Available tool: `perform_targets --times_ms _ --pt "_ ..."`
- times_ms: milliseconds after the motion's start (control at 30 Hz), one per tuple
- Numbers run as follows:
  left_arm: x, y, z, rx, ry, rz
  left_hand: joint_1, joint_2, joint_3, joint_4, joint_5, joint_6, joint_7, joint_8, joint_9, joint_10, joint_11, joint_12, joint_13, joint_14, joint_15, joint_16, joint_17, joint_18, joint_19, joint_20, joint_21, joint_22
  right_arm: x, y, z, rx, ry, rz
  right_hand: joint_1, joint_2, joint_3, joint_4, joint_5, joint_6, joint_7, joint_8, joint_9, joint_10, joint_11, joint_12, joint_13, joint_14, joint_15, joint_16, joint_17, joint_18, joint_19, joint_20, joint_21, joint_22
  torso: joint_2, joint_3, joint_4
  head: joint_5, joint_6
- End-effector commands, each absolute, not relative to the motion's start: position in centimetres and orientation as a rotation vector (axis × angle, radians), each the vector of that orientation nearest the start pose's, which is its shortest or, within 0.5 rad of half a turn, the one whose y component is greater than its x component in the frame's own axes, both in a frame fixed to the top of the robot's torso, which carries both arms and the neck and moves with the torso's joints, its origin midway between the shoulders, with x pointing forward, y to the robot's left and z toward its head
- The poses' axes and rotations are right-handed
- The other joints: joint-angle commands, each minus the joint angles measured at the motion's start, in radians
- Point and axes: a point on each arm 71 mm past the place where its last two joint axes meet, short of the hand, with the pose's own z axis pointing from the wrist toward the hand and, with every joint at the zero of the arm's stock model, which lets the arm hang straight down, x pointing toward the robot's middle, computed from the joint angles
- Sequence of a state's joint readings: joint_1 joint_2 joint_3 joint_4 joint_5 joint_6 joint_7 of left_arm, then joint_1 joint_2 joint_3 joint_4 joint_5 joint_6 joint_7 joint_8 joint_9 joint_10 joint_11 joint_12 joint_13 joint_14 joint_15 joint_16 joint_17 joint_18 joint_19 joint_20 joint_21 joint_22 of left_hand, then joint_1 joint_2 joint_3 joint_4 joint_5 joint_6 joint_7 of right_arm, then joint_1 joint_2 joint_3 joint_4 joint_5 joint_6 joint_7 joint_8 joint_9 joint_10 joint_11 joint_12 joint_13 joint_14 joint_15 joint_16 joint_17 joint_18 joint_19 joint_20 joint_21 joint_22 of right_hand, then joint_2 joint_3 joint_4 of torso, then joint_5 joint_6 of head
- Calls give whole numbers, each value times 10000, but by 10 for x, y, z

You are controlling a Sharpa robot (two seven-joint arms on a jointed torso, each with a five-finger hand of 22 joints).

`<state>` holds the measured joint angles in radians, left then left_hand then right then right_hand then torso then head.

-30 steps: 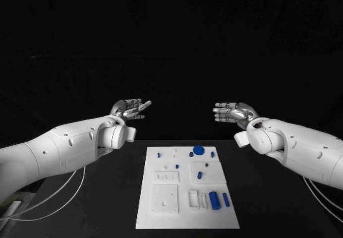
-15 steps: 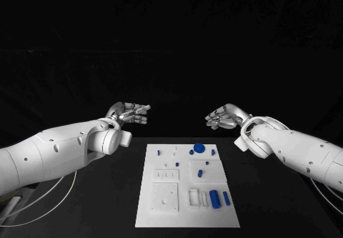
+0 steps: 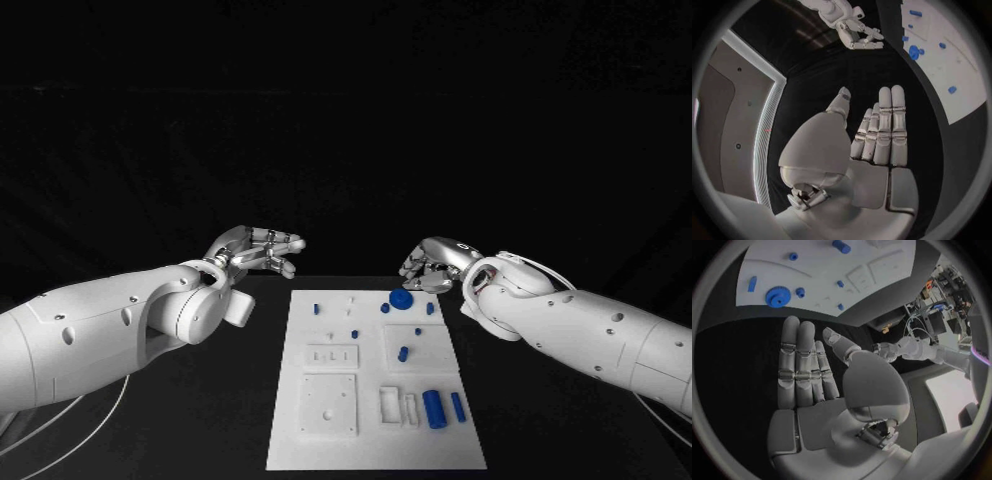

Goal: Assemble the parts on the task board

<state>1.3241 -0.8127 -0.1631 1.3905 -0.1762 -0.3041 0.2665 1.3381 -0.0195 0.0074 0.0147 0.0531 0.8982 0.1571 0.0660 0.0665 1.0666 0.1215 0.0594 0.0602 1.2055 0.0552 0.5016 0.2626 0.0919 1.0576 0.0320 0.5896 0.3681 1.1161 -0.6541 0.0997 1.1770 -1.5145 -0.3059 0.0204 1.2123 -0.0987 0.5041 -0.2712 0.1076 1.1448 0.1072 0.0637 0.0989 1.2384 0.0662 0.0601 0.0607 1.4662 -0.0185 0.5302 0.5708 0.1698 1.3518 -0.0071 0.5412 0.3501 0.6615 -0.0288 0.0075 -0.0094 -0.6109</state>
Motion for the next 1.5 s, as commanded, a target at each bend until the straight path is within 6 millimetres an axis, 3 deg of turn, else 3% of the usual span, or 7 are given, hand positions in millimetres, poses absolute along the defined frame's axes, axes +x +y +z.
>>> perform_targets --times_ms 33,333,500,700,900,1033,1500 --pt "512 224 -170 -8873 15932 -13779 -56 7 39 -29 -24 -60 -13 -28 -8 -68 39 36 1 -94 -20 110 30 121 -87 7 242 178 540 -199 -202 -2394 15432 4932 -17 -170 253 34 -197 -109 -12 -2 10 -127 8 -12 10 208 5 654 511 -70 -52 -155 477 480 287 -104 54 -41 1" --pt "498 216 -159 -8804 15952 -14308 -122 -106 156 3 -25 -59 -19 -29 -8 -133 43 30 -2 -128 -28 300 55 168 -273 10 678 477 535 -188 -211 -2964 14841 4144 -85 -596 757 178 -596 -274 -12 -2 -105 -399 62 -16 -1 -43 23 1656 1159 -310 -165 -333 1132 1457 650 -217 165 -91 17" --pt "495 215 -153 -8652 15917 -14426 -158 -167 165 38 -27 -75 -18 -31 -9 -169 50 32 -2 -128 -24 314 48 177 -282 15 718 498 536 -185 -213 -3083 14608 3831 -69 -761 952 237 -599 -281 -11 -2 -257 -443 71 -19 -4 -54 32 1774 1217 -309 -215 -336 1218 1766 821 -244 223 -78 48" --pt "492 213 -146 -8449 15866 -14529 -166 -313 299 174 -28 -90 -20 -29 -8 -192 54 31 -2 -129 -20 325 33 187 -297 21 756 512 536 -181 -214 -3178 14410 3693 -47 -899 1099 246 -605 -329 0 -1 -289 -604 117 -21 -10 -54 60 1990 1362 -278 -190 -320 1368 2072 1004 -310 243 -115 18" --pt "490 210 -141 -8318 15879 -14630 -170 -358 346 238 -29 -129 32 -32 -11 -193 70 33 -2 -125 -12 332 26 196 -290 24 787 521 538 -177 -214 -3164 14266 3503 -62 -987 1087 271 -601 -314 -6 0 -287 -783 157 -20 -11 -71 88 2069 1411 -242 -211 -287 1418 2258 1147 -335 249 -88 61" --pt "489 210 -139 -8290 15883 -14653 -168 -367 352 246 -29 -167 51 -35 -14 -211 77 29 -2 -125 -10 330 23 201 -285 26 793 523 538 -174 -215 -3162 14243 3433 -78 -1050 1127 281 -607 -274 -2 -4 -289 -746 147 -23 -11 -81 78 2128 1440 -382 -86 -304 1749 2705 1227 -334 254 -99 72" --pt "493 207 -136 -8209 15883 -14640 -157 -437 420 325 -29 -221 115 -37 -16 -235 106 32 -2 -124 10 323 5 227 -296 51 810 517 545 -174 -221 -2922 14652 3200 -74 -979 1305 274 -600 -243 -5 -4 -284 -726 144 -30 -14 -99 71 2252 1447 -404 -111 -308 1870 3816 1399 -363 338 -145 132"
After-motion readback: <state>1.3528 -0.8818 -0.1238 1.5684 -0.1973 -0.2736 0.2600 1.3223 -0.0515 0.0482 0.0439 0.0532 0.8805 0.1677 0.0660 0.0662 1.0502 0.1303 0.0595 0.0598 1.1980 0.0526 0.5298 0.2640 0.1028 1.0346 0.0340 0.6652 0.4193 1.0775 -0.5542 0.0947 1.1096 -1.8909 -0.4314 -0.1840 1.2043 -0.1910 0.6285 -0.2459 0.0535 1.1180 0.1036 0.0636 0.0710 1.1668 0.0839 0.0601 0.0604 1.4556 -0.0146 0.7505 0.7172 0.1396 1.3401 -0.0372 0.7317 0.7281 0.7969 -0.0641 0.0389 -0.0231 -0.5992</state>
